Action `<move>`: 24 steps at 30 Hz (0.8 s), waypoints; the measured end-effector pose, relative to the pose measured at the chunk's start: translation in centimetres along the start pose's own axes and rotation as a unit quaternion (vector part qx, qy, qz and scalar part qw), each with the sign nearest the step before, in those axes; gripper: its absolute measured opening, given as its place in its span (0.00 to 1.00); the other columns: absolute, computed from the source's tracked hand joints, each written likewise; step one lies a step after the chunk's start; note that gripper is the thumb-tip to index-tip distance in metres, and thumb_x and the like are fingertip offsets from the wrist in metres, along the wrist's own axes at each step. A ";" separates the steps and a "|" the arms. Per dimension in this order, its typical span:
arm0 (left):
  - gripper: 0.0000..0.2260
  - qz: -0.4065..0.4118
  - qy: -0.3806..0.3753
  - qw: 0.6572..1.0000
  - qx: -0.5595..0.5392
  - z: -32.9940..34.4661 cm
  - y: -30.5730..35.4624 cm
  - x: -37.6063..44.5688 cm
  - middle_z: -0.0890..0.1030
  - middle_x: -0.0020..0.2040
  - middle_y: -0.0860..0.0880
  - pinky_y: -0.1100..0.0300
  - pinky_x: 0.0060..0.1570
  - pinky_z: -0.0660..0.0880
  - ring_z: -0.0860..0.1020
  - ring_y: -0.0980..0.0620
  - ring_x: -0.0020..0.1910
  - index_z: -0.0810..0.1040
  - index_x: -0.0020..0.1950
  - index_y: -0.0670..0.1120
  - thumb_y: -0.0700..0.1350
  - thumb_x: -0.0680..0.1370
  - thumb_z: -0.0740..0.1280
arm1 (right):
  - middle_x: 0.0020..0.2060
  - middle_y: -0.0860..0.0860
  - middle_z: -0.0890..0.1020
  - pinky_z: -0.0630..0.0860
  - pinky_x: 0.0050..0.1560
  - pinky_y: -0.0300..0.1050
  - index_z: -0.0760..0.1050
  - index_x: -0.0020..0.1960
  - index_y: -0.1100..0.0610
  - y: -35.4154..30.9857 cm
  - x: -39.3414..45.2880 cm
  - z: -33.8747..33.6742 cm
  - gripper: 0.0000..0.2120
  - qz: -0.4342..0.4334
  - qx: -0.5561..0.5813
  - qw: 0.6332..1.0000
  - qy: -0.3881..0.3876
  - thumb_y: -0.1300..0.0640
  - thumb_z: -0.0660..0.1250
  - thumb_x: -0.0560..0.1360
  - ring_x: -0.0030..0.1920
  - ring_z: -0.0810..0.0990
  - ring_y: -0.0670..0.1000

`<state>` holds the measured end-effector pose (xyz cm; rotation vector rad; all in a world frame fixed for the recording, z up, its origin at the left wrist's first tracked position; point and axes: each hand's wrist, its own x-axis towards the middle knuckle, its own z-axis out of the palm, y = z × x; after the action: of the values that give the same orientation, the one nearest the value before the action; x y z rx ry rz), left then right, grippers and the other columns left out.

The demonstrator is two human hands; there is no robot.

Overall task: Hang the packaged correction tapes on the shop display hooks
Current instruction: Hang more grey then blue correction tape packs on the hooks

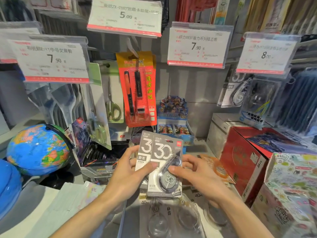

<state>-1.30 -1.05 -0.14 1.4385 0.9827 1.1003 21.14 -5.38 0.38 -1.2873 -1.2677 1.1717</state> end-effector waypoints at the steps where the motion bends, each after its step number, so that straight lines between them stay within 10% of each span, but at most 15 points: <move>1: 0.33 0.002 -0.006 1.000 -0.004 0.0 0.0 -0.1 0.89 0.51 0.51 0.47 0.56 0.81 0.88 0.49 0.50 0.73 0.65 0.54 0.54 0.62 0.79 | 0.52 0.56 0.89 0.85 0.51 0.44 0.80 0.61 0.60 0.0 -0.2 0.0 0.19 0.000 0.008 1.000 0.001 0.57 0.79 0.73 0.51 0.89 0.55; 6: 0.27 0.015 -0.045 0.999 -0.017 -0.3 0.4 -0.6 0.89 0.55 0.53 0.60 0.52 0.81 0.87 0.53 0.54 0.74 0.66 0.54 0.51 0.69 0.77 | 0.53 0.55 0.89 0.81 0.63 0.56 0.78 0.64 0.58 -1.3 -1.5 -0.7 0.25 -0.011 0.014 1.000 0.025 0.53 0.79 0.69 0.55 0.88 0.57; 11: 0.20 0.039 -0.044 0.998 -0.005 -0.1 1.1 -0.6 0.88 0.55 0.55 0.61 0.53 0.80 0.86 0.56 0.54 0.76 0.65 0.55 0.46 0.75 0.75 | 0.51 0.56 0.90 0.84 0.41 0.39 0.78 0.64 0.58 -3.0 -3.4 -2.5 0.19 -0.032 0.013 0.998 0.045 0.60 0.76 0.74 0.47 0.90 0.52; 24: 0.21 0.144 -0.012 0.989 0.029 10.6 7.4 -1.5 0.89 0.52 0.57 0.58 0.49 0.83 0.87 0.56 0.50 0.77 0.61 0.56 0.52 0.69 0.75 | 0.49 0.54 0.90 0.77 0.34 0.30 0.79 0.61 0.61 -8.3 -7.8 -14.5 0.17 -0.158 -0.008 0.985 0.065 0.62 0.75 0.73 0.44 0.89 0.46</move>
<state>8.70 -6.05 6.41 1.6753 0.8124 1.2670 34.77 -13.15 10.11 -1.1060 -1.3283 0.8412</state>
